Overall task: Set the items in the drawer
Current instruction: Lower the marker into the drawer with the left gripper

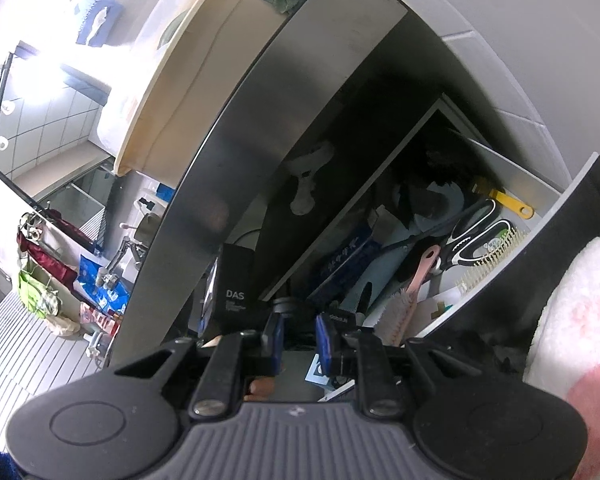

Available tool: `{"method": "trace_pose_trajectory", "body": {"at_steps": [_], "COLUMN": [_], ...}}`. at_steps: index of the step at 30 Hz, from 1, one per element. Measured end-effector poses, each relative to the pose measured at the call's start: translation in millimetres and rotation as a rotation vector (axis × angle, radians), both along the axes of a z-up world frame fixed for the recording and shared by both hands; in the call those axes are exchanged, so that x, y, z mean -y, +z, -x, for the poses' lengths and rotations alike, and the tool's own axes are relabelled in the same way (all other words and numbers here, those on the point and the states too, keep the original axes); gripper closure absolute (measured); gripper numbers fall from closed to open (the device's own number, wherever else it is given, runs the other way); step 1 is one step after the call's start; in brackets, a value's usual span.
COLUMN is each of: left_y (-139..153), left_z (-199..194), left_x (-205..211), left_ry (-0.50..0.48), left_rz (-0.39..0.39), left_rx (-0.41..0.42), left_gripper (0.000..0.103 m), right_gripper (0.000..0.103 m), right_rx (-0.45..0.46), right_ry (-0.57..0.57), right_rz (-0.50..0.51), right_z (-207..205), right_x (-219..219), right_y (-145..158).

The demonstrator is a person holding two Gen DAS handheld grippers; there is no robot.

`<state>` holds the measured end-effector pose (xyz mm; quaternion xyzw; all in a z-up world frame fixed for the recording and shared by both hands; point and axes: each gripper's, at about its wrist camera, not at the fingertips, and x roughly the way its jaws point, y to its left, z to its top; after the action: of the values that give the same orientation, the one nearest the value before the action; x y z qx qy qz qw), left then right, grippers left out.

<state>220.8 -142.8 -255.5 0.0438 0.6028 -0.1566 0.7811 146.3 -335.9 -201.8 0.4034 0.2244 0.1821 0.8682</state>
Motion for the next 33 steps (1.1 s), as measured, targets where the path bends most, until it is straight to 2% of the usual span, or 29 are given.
{"method": "trace_pose_trajectory", "body": {"at_steps": [10, 28, 33], "left_y": [-8, -12, -9], "left_z": [-11, -13, -11], "left_x": [-4, -10, -13], "left_ry": [0.047, 0.053, 0.04], "left_rz": [0.029, 0.031, 0.026], "left_rx": [-0.062, -0.064, -0.041], "left_gripper": [0.092, 0.092, 0.079], "right_gripper": [0.085, 0.085, 0.085], "right_rx": [-0.011, -0.017, -0.017], "right_ry": [0.014, 0.018, 0.022], "right_rz": [-0.004, -0.015, -0.006], "right_z": [-3, -4, -5], "right_x": [-4, -6, -8], "right_y": [0, 0, 3]}}
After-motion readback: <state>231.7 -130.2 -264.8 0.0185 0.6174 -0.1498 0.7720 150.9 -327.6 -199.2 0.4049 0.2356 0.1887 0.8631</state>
